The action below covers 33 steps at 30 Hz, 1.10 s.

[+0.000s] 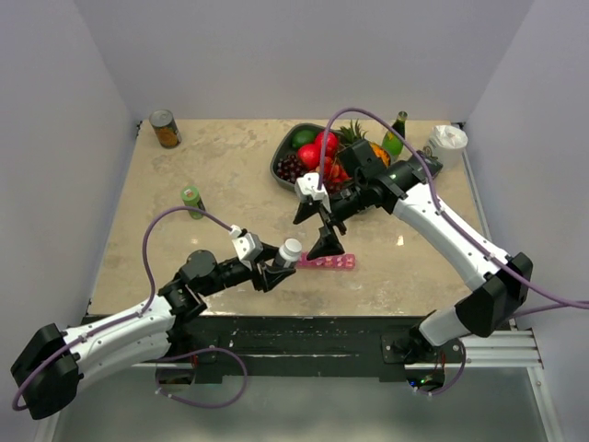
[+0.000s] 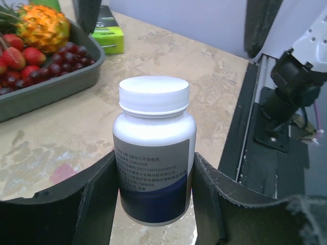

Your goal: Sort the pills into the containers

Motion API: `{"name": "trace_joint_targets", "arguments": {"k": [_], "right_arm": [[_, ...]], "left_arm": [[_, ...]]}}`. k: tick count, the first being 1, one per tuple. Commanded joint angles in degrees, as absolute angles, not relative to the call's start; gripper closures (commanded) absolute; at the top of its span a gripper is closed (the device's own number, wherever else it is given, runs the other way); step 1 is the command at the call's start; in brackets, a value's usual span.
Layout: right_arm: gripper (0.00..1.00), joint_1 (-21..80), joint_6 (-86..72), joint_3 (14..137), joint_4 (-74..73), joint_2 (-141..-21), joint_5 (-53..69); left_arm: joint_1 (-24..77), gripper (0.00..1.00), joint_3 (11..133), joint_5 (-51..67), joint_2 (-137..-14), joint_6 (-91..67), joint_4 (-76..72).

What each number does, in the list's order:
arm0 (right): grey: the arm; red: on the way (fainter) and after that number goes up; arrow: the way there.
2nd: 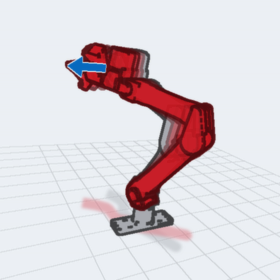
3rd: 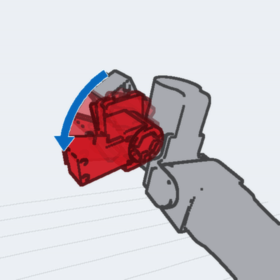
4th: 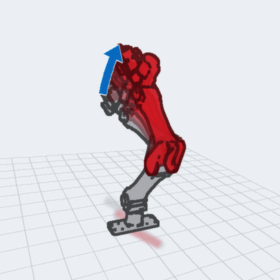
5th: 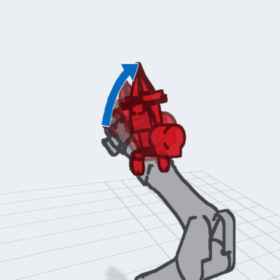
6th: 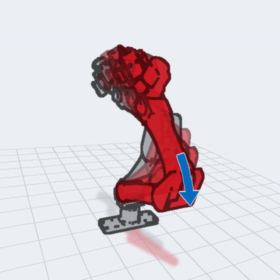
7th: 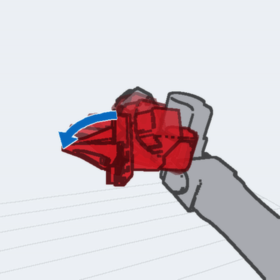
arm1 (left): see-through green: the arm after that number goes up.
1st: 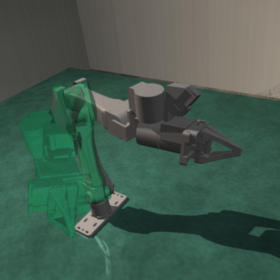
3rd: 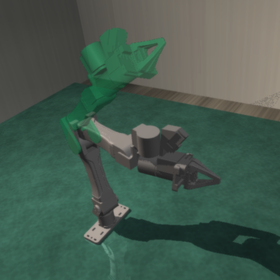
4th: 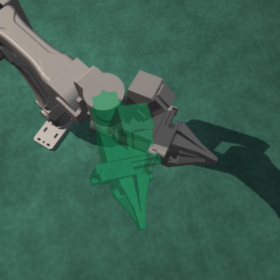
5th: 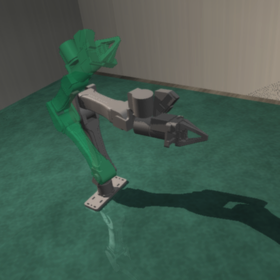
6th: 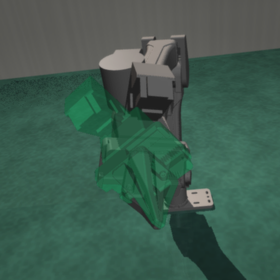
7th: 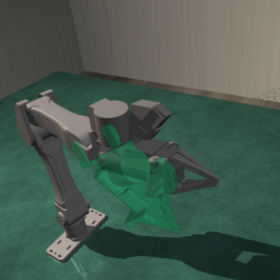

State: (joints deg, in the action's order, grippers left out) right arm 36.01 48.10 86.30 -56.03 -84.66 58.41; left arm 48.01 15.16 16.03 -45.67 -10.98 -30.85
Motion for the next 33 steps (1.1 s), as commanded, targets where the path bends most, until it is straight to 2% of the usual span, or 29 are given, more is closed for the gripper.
{"name": "trace_joint_targets", "arguments": {"k": [1, 14, 17, 21, 22, 25, 27, 30, 31, 33], "right_arm": [[0.01, 38.5, 55.6, 88.9, -62.0, -86.8, 59.5], [0.08, 44.5, 51.6, 87.3, -58.7, -89.6, 54.4], [0.17, 45.1, 50.5, 86.7, -57.4, -89.6, 53.4], [0.36, 45.2, 48.8, 86.1, -56.0, -89.1, 51.4], [0.45, 45.3, 48.6, 86.0, -55.9, -89.0, 51.2], [0.62, 45.2, 47.7, 85.8, -55.3, -88.6, 49.7], [0.66, 45.1, 46.9, 85.4, -54.8, -88.0, 49.1], [0.69, 45.0, 45.6, 84.6, -54.0, -87.0, 49.0], [0.69, 44.7, 45.3, 84.4, -53.8, -86.8, 48.9], [0.70, 43.9, 44.2, 84.0, -53.3, -86.1, 48.9]], "left_arm": [[47.9, 1.00, 16.9, 22.3, -46.1, -11.6, -36.1], [47.9, 1.00, 16.9, 23.2, -46.6, -12.8, -38.3], [47.9, 1.00, 16.9, 22.3, -46.3, -13.0, -38.2], [47.8, 1.00, 16.9, 21.8, -46.2, -13.4, -38.5], [47.9, 1.00, 17.0, 21.7, -46.1, -13.5, -38.5], [47.8, 1.00, 17.0, 21.1, -45.8, -13.7, -38.6], [47.7, 1.00, 17.0, 20.3, -45.3, -13.9, -38.2], [47.5, 0.84, 17.2, 19.7, -44.3, -14.2, -37.2], [47.4, 0.70, 17.5, 19.7, -43.8, -14.2, -36.7], [47.2, 0.56, 17.9, 19.5, -43.4, -14.0, -34.6]]}}
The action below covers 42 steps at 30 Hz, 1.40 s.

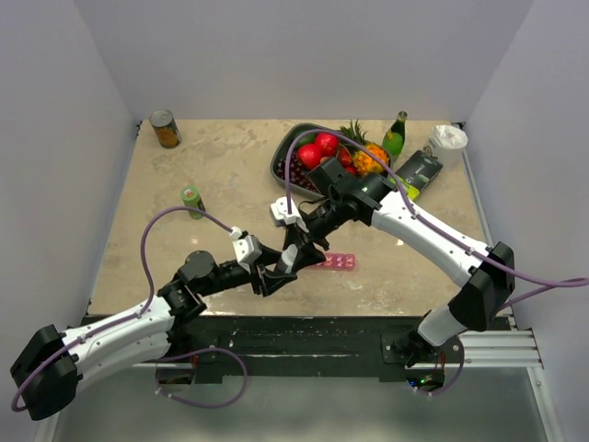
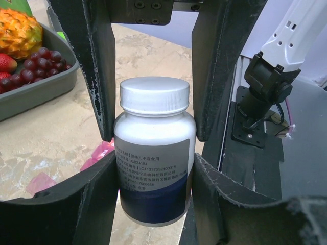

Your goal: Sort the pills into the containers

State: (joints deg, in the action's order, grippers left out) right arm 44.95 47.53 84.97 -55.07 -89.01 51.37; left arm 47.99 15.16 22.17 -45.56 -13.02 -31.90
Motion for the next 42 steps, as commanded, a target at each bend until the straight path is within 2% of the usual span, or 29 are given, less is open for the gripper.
{"name": "trace_joint_targets", "arguments": {"k": [1, 3, 4, 6, 7, 9, 13, 16, 17, 25, 28, 32, 39, 40, 42], "right_arm": [[0.70, 43.5, 43.9, 83.8, -53.1, -86.0, 49.0], [0.71, 42.0, 43.1, 83.3, -52.4, -85.4, 49.0], [0.71, 41.3, 42.7, 83.0, -52.0, -84.7, 49.0], [0.71, 38.9, 41.5, 81.7, -50.8, -83.8, 48.3], [0.71, 38.3, 41.0, 81.1, -50.5, -82.6, 48.0], [0.71, 36.1, 40.0, 79.5, -49.4, -81.6, 46.1], [0.71, 32.3, 39.5, 78.1, -51.1, -80.0, 36.7], [0.72, 25.4, 39.1, 77.3, -54.8, -82.3, 29.9], [0.72, 20.4, 38.8, 76.3, -54.8, -82.5, 29.1], [0.69, 0.6, 41.6, 65.0, -44.8, -81.4, 17.8], [0.68, -3.9, 42.7, 64.2, -42.5, -83.8, 15.2], [0.64, -5.0, 43.2, 62.8, -39.9, -85.8, 13.4], [0.48, -5.3, 41.3, 62.8, -38.1, -88.9, 14.0], [0.35, -5.4, 40.8, 63.0, -38.1, -88.9, 14.1], [0.24, -5.4, 40.6, 63.4, -38.3, -88.2, 14.1]], "left_arm": [[47.1, 0.47, 18.5, 19.3, -43.0, -13.5, -33.8], [47.1, 0.36, 19.4, 19.3, -42.5, -12.6, -31.2], [47.1, 0.26, 19.7, 19.4, -41.8, -12.1, -30.2], [47.1, 0.19, 20.6, 19.3, -41.1, -11.2, -27.0], [47.0, 0.11, 21.0, 19.2, -40.3, -9.9, -25.8], [47.0, 0.07, 22.2, 18.5, -39.6, -7.9, -21.5], [46.8, 0.06, 24.4, 15.0, -38.5, -4.6, -14.8], [46.8, 0.04, 26.2, 9.2, -39.1, -4.2, -10.2], [46.6, 0.04, 26.5, 7.7, -39.6, -4.5, -8.7], [43.8, 0.03, 28.9, 3.3, -44.5, -7.6, -5.6], [43.0, 0.02, 28.9, 2.8, -44.1, -8.0, -5.3], [42.5, 0.02, 28.7, 1.5, -43.8, -9.0, -5.0], [38.9, 0.01, 26.0, 3.8, -44.8, -18.2, -9.6], [38.6, 0.01, 25.6, 4.1, -45.1, -19.3, -11.2], [37.4, 0.01, 25.0, 4.3, -46.1, -22.1, -11.8]]}}
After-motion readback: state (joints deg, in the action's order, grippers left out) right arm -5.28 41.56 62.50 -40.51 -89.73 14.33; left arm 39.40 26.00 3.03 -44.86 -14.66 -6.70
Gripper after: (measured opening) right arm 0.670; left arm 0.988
